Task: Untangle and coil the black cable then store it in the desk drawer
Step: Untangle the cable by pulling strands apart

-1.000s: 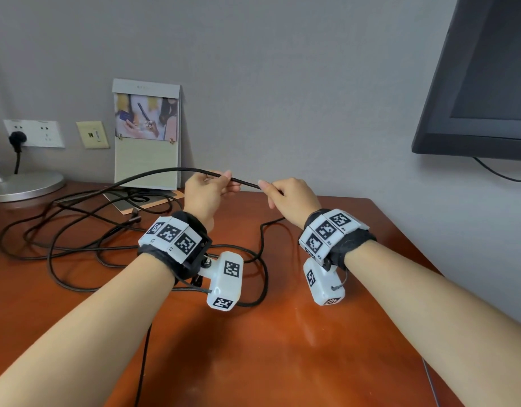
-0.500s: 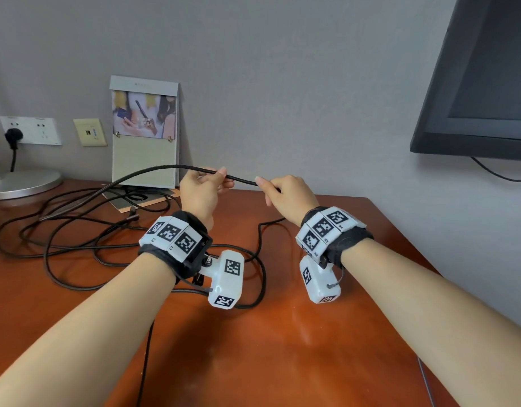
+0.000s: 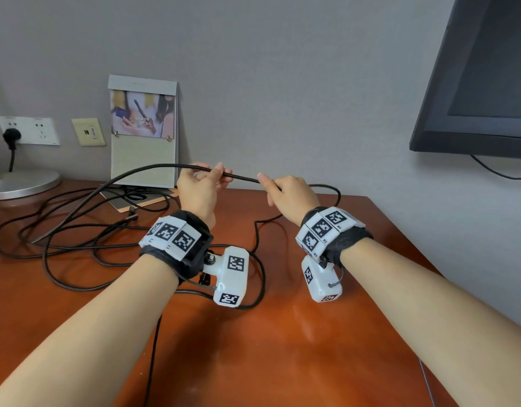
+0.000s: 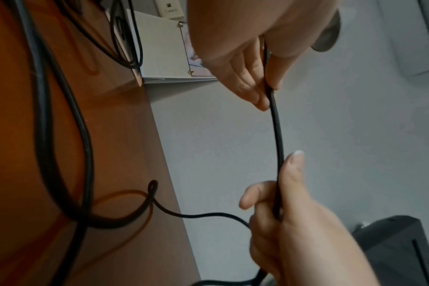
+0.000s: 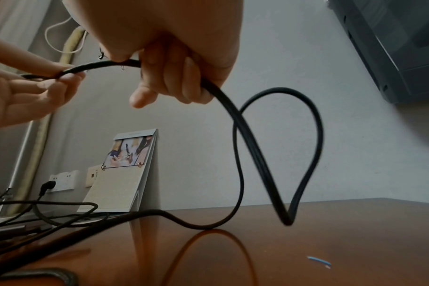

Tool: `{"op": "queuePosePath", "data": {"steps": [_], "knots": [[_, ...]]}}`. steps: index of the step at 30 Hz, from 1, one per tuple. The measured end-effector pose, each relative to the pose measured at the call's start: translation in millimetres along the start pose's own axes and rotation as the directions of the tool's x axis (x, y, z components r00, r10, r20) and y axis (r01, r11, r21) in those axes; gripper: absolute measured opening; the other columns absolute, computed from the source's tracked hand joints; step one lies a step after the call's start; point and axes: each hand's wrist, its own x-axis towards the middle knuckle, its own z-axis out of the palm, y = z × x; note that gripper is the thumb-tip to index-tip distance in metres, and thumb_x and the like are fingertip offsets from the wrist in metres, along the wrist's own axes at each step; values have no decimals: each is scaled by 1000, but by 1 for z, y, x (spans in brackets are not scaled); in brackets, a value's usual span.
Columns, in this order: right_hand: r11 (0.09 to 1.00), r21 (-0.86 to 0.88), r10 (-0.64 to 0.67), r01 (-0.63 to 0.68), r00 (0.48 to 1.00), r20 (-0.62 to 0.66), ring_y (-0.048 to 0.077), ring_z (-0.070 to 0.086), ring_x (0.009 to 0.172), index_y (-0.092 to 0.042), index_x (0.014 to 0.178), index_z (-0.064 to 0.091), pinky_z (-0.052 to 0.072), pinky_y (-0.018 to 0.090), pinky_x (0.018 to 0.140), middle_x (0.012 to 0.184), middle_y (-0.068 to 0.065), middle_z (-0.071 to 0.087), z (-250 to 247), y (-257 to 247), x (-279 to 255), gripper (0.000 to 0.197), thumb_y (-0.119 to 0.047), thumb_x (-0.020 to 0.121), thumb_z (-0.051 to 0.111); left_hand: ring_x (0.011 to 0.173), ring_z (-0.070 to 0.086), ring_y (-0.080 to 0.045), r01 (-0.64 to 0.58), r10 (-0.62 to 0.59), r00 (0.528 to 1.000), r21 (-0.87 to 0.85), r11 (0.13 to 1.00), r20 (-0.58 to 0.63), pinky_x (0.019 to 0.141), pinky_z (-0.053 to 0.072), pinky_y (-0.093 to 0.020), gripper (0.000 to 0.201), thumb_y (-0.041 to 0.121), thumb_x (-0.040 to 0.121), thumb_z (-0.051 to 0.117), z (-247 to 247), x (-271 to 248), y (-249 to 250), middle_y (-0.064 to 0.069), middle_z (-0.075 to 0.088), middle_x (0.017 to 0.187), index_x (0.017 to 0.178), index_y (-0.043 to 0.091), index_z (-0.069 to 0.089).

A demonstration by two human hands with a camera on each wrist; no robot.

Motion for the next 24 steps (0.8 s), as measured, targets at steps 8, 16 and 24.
{"op": "queuePosePath", "data": {"steps": [8,16,24], "knots": [[1000,-10,-16,16,1000,-4,17,54,55,-10,57,58,45,31,64,48,-6,49,5,-10,1,63,-52,96,34,64,69,-14,111,-113,972,25,994,207,64,54,-20,21,1,92,56,5,-12,-3,-16,64,80,111,-5,49],[999,-15,33,-33,999,-6,19,58,63,-11,58,59,44,30,70,55,-5,55,-2,10,-2,65,-49,99,26,59,68,-12,169,-162,980,-52,984,113,60,54,-18,13,-2,92,54,-1,-8,7,-15,64,82,83,7,49],[1000,-12,9,-9,1000,-7,11,50,51,-12,57,57,36,24,54,49,-6,49,1,-3,-1,60,-50,97,34,65,66,-14,188,-189,951,28,982,244,68,56,-20,14,2,89,60,7,-16,9,-7,66,72,76,7,57]]}}
